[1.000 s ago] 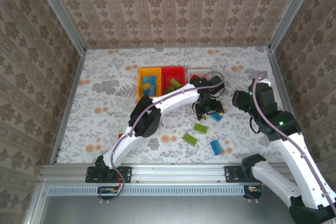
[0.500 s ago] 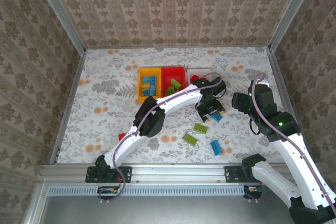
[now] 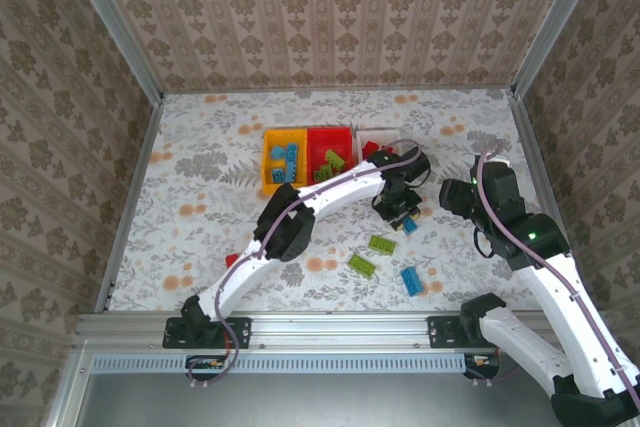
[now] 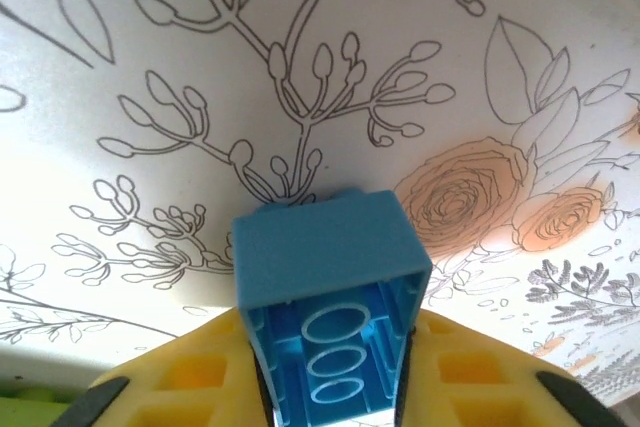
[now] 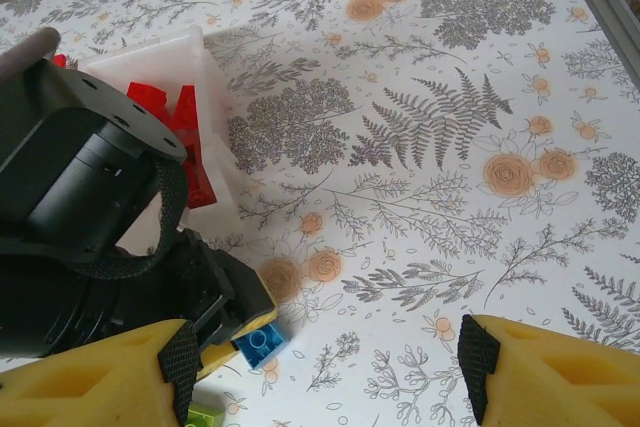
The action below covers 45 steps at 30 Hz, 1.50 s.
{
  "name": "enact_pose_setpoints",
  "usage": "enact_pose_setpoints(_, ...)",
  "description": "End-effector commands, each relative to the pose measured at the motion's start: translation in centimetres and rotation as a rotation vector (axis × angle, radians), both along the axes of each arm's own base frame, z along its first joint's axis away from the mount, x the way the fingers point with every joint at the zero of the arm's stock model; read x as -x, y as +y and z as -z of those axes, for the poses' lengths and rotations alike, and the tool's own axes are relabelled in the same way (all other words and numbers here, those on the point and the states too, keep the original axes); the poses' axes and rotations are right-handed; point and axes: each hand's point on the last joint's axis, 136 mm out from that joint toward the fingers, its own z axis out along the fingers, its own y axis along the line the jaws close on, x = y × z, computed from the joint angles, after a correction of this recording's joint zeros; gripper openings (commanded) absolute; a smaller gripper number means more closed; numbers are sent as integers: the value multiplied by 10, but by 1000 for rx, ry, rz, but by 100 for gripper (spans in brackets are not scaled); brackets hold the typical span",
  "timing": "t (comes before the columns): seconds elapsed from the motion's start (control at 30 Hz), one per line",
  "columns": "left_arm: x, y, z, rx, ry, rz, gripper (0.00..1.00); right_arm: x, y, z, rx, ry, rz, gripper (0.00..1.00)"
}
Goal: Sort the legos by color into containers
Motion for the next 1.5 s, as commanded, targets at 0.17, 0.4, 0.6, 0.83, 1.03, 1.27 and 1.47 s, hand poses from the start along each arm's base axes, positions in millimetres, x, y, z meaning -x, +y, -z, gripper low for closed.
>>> enact_pose_setpoints(0.17, -6, 43, -6, -79, -49, -2, 9, -2, 7, 8, -7, 25, -38, 72)
enact_pose_setpoints(0.4, -10, 84, -36, -71, -108, -12, 8, -4, 19, 22, -35, 49, -96, 71)
enact_pose_setpoints(0.6, -4, 106, -41, -116, -93, 1, 7, -9, 25, 30, -54, 73, -108, 70)
enact_pose_setpoints(0.83, -11, 126, -57, -155, -165, 34, 8, -13, 30, 29, -56, 74, -123, 69)
enact_pose_setpoints(1.03, -9, 119, -55, -139, -155, 84, 64, -10, 31, 35, -52, 91, -135, 70)
enact_pose_setpoints(1.27, -7, 103, -35, -143, -93, 66, 70, -11, 34, 34, -61, 88, -141, 70)
enact_pose_setpoints(1.47, -10, 94, -12, -176, -58, 67, 72, -9, 33, 34, -62, 88, -144, 70)
